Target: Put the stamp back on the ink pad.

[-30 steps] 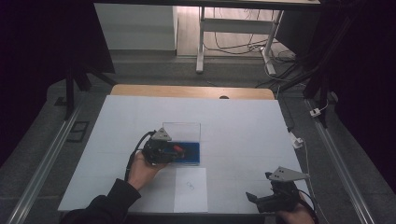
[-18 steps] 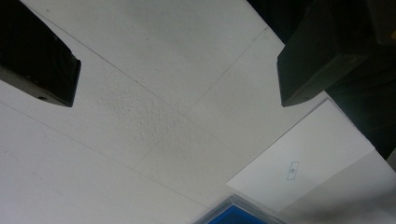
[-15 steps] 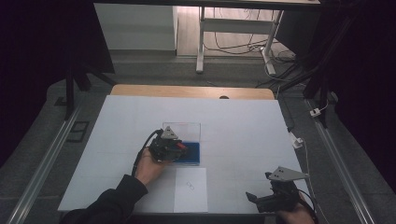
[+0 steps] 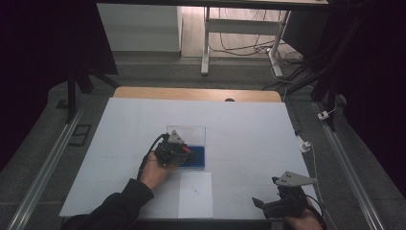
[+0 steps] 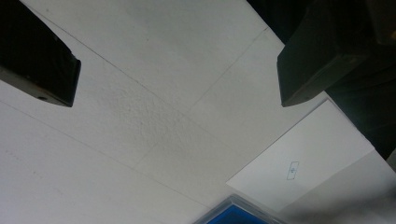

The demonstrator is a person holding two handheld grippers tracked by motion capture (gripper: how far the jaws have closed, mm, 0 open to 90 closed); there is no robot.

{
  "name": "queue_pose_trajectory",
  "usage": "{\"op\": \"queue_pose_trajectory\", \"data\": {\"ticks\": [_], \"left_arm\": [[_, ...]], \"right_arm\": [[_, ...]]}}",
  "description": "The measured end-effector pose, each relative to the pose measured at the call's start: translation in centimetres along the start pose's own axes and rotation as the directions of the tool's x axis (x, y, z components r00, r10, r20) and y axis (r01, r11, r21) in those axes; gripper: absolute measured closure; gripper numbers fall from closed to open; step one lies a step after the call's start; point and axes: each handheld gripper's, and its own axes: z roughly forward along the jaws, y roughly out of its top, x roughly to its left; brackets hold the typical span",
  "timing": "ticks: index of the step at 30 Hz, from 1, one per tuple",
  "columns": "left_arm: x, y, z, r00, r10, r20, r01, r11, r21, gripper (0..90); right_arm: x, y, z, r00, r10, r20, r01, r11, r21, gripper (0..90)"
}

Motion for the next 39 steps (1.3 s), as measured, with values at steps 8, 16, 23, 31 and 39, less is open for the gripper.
{"op": "queue_pose_trajectory", "data": {"ticks": [8, 16, 23, 31, 39], "left_arm": [[-0.1, 0.3, -0.1, 1.0, -0.006, -0.001, 0.006, 1.0, -0.003, 46.4], [0.2, 0.5, -0.7, 0.9959, -0.059, 0.068, 0.061, 0.9979, -0.022, 24.6], [-0.1, 0.7, -1.3, 0.9956, -0.071, 0.061, 0.072, 0.9974, -0.009, 12.8], [-0.2, 0.7, -2.8, 0.9928, -0.073, 0.094, 0.076, 0.9968, -0.026, 3.0], [-0.4, 0.3, -4.3, 0.9905, -0.063, 0.122, 0.068, 0.9967, -0.043, 0.0]], "right_arm": [[0.0, 0.0, -0.1, 1.0, -0.004, -0.001, 0.004, 1.0, 0.0, 0.0], [0.0, 0.0, -0.1, 1.0, -0.004, 0.001, 0.004, 1.0, -0.002, 0.0], [0.0, -0.1, -0.1, 1.0, 0.0, 0.001, 0.0, 1.0, -0.01, 0.0], [0.0, 0.0, -0.1, 1.0, -0.008, 0.001, 0.008, 1.0, -0.005, 0.0], [0.1, 0.0, -0.1, 1.0, -0.004, 0.003, 0.004, 1.0, -0.002, 0.0]]}}
